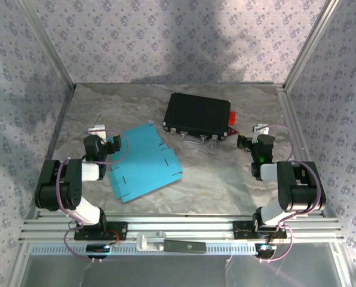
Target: Fold the paper box
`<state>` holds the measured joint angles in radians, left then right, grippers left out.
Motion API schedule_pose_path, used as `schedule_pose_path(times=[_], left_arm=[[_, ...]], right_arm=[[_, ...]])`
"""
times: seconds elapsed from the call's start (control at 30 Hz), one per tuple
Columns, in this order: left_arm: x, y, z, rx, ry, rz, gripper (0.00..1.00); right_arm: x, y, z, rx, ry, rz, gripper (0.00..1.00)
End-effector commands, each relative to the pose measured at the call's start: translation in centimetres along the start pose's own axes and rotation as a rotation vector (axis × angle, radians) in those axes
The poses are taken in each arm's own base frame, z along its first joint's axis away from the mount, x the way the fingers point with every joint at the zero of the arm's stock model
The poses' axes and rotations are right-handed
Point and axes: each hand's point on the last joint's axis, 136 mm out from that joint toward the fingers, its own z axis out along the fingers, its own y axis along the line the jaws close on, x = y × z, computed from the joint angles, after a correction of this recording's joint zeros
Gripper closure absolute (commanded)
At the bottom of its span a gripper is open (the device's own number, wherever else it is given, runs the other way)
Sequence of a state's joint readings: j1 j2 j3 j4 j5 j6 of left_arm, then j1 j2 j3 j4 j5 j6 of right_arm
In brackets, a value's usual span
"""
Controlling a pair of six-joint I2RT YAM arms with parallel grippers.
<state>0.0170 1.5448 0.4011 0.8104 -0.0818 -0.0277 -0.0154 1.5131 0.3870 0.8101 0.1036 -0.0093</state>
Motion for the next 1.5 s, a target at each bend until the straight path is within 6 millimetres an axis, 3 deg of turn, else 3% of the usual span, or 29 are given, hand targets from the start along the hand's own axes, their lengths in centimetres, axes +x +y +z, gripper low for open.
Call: schedule_pose_path(times=[0.0, 1.0, 1.1, 1.2, 1.33, 1.4, 1.47], left_arm=[[-1.1, -0.4, 0.0, 0.015, -0.029, -0.005, 0.0], [-1.4, -0.9, -0.6, 0.044, -0.051, 0.008, 0.0], [-2.9, -0.5, -3.2, 0.012, -0.118, 0.006, 0.0], [-4.6, -2.1, -5.8, 0.02, -0.166, 0.061, 0.0], [-11.1, -4.8, -12.2, 0.045, -0.302, 0.073, 0.01], [-13.6, -4.5, -14.8, 0.039, -0.273, -0.1, 0.0], [-13.7, -3.5, -16.6, 0.032, -0.134, -0.389, 0.0]], right_arm=[[0.2, -0.1, 0.1, -0.004, 0.011, -0.006, 0.01], [-0.1, 0.0, -0.2, -0.008, -0.005, -0.004, 0.01], [-1.7, -0.8, -1.8, 0.041, -0.019, 0.005, 0.01], [-4.0, -0.3, -3.5, 0.038, -0.007, 0.027, 0.01], [-12.0, 2.4, -9.7, -0.077, -0.136, 0.146, 0.01], [-14.3, 2.9, -11.8, -0.121, -0.086, 0.315, 0.01], [-13.2, 2.9, -12.6, -0.116, 0.057, 0.549, 0.01]])
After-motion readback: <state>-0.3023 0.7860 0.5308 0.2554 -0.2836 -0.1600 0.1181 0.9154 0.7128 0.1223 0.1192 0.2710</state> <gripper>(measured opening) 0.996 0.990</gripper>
